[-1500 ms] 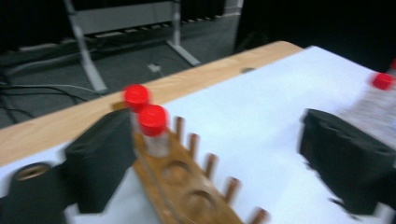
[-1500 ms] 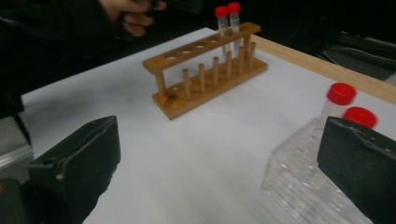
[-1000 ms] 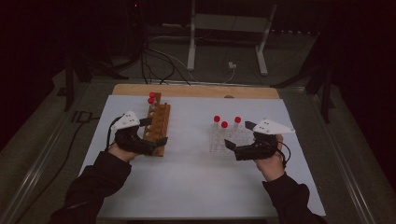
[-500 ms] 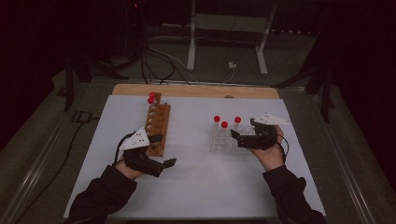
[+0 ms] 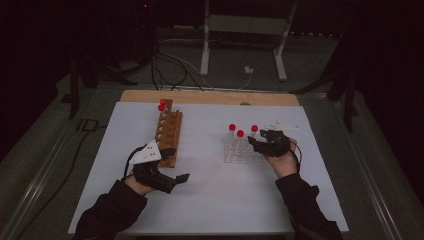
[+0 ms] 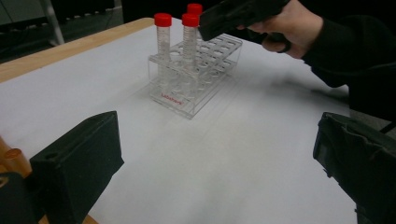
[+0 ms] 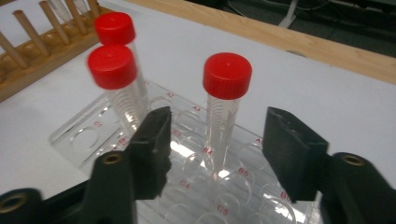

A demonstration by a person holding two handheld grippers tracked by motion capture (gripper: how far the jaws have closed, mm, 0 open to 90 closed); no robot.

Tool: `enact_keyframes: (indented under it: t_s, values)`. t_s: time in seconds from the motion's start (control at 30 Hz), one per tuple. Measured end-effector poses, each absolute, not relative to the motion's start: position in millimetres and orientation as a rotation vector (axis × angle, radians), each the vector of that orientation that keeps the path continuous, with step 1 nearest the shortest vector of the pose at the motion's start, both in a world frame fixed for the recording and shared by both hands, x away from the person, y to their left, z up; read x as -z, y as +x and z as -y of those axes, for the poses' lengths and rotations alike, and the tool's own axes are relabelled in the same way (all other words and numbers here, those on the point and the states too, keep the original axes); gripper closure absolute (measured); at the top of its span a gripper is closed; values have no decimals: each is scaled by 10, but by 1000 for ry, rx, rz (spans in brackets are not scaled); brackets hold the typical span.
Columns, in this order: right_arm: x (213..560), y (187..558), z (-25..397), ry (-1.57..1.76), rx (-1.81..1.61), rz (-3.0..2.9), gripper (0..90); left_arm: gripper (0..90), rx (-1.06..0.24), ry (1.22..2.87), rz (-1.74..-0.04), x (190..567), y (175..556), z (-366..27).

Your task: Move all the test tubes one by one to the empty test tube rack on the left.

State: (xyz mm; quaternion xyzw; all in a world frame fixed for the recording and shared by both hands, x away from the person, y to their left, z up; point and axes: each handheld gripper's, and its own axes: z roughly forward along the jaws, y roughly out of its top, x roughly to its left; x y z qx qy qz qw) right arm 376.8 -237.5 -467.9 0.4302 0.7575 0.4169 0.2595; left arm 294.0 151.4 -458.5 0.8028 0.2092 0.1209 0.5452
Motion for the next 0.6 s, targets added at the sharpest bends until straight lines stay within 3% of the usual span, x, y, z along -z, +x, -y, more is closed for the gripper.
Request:
enact_keyframes:
  t_s: [0.3, 0.6]
  values:
    - [4717, 3871, 2340, 1176, -1121, -2068, 666, 20, -282, 1906, -494, 4595, 2944, -1517]
    - [4715, 3888, 2308, 1180, -1106, -2059, 745, 20, -279, 1906, -495, 4598, 2949, -1521]
